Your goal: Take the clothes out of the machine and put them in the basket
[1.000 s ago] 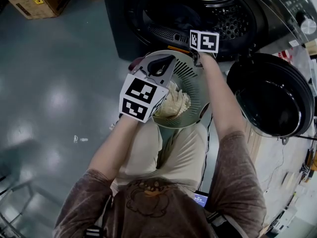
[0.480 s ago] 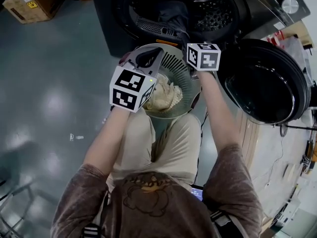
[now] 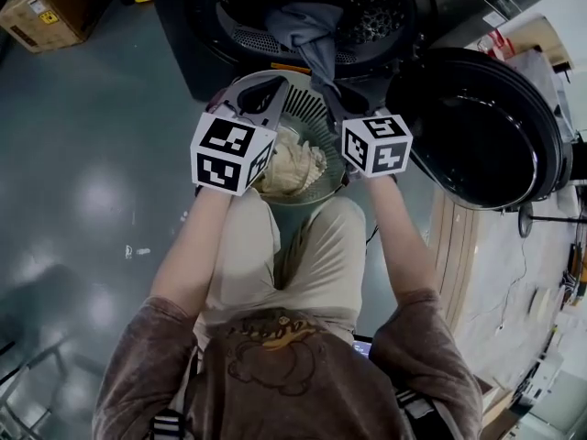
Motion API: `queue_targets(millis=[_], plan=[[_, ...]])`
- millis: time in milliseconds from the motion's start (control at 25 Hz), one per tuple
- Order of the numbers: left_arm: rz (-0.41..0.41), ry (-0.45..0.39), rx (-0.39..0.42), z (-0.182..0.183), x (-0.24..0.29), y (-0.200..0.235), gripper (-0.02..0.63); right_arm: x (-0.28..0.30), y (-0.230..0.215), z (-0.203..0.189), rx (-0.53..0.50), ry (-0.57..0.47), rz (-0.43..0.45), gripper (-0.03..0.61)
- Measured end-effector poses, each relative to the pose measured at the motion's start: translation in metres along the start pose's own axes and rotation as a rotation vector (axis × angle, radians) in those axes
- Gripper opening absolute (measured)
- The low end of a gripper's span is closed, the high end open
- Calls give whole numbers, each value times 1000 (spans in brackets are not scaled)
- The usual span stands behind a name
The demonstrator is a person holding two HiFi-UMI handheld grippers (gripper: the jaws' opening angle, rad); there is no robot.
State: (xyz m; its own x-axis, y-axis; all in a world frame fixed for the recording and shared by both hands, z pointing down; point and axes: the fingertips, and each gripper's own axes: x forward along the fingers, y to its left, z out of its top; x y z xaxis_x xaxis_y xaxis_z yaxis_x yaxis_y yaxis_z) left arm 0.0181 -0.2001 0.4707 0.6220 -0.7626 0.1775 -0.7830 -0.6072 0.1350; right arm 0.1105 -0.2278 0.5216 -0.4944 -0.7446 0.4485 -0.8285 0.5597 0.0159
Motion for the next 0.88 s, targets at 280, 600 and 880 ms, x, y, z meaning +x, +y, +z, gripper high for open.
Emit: queue_targets(millis=[280,600,880], plan=[[2,-10,6,4,1,-6,6,-39,41,-33,4,15,46,34],[1,-6,13,4,3,-10,6,-50,74,-77,52,50,69,37],[13,-12,4,5,0,-5,6,-45,48,-58,54,1,-2,198]])
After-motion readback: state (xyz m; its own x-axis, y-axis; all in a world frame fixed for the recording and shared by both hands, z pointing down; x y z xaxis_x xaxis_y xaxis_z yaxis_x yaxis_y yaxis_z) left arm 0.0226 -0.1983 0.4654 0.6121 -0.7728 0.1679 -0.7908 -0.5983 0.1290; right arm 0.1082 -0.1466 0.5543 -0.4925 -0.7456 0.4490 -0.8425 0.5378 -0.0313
